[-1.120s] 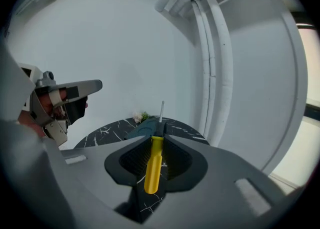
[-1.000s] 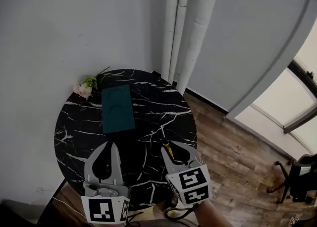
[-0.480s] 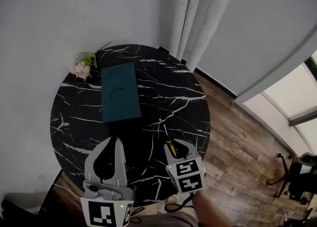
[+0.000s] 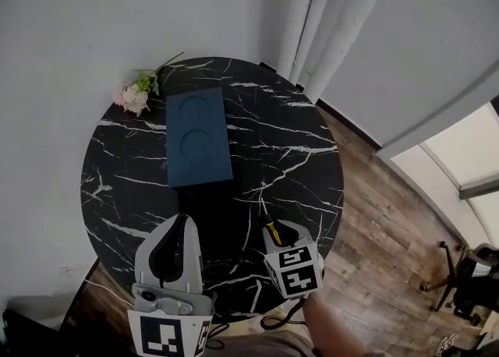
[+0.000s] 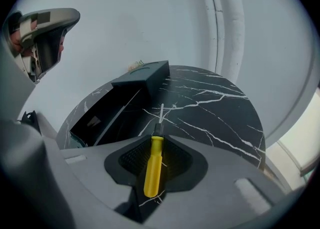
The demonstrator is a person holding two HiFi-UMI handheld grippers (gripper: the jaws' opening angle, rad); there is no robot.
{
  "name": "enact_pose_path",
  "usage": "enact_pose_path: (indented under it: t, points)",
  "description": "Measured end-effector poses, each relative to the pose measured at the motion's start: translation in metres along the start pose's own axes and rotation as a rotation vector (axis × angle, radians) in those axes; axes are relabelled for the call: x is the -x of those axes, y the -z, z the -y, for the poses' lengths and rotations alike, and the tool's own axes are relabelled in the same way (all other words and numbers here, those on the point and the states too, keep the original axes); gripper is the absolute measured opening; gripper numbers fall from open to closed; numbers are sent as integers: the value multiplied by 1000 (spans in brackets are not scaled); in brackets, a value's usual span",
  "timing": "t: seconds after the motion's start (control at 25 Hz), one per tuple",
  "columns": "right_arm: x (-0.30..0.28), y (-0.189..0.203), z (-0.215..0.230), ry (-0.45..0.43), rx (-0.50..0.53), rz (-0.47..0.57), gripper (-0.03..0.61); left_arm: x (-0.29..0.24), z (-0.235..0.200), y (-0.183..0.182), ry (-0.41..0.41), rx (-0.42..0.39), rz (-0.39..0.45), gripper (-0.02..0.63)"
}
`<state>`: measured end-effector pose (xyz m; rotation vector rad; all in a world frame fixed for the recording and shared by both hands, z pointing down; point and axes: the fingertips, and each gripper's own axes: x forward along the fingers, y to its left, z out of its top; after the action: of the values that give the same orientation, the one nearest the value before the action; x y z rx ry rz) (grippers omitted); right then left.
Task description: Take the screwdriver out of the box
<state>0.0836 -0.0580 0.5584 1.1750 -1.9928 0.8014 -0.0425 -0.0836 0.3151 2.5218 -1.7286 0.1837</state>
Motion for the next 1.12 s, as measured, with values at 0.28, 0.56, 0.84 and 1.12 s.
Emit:
enact_pose_path:
  t: [0.28,0.56,0.84,1.12]
  points:
    - [2,2,-2,-6,0,8,112,2,-5,4,-6,-6,-22,0]
    - [28,-13,-2,13,18,85,103,16,1,-11,-9,-13,7,0]
    - [106,-86,-17,14,69,352,78,37,9,-53,-28,-39,87,0]
    - [220,-165,-42,19,164,674,30,65,13,-99,-80,-84,157,0]
